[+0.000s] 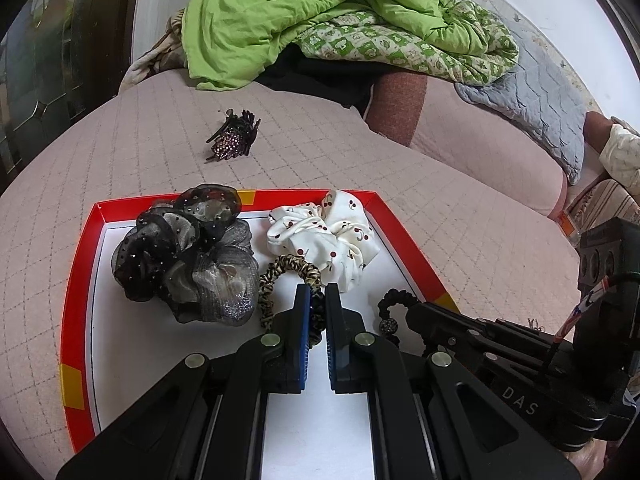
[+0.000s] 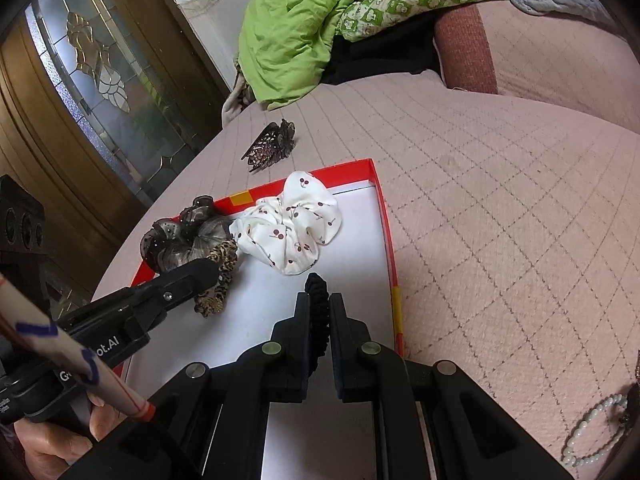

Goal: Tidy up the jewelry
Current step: 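Lower both items into the tray and open both grippers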

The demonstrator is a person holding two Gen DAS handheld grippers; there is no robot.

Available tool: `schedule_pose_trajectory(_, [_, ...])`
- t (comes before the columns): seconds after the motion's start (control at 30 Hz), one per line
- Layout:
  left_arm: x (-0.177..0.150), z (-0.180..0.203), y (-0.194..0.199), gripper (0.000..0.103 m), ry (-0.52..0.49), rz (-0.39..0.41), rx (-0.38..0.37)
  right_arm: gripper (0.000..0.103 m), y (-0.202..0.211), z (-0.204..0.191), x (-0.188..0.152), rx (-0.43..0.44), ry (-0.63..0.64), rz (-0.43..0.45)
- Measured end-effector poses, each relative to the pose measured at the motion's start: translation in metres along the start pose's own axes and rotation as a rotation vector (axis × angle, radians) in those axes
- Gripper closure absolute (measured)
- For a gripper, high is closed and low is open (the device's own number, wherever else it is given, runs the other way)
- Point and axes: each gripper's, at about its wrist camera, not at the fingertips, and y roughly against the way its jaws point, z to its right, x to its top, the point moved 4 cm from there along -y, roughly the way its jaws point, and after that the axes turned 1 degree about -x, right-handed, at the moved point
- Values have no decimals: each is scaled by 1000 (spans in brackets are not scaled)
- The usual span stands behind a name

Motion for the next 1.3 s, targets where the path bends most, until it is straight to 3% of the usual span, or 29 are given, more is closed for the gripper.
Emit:
schedule_pose_trajectory(0.9, [-3, -3, -4, 97, 8, -26, 24, 92, -1, 5, -3, -23, 2, -19])
schedule_pose_trajectory(1.2, [-1, -1, 1, 92, 7, -6, 11, 88, 6, 4, 1, -46, 23, 11])
schedule_pose_trajectory(1.3, [1, -1, 3, 83, 10, 7, 6, 88, 6, 4, 1, -50, 22, 15])
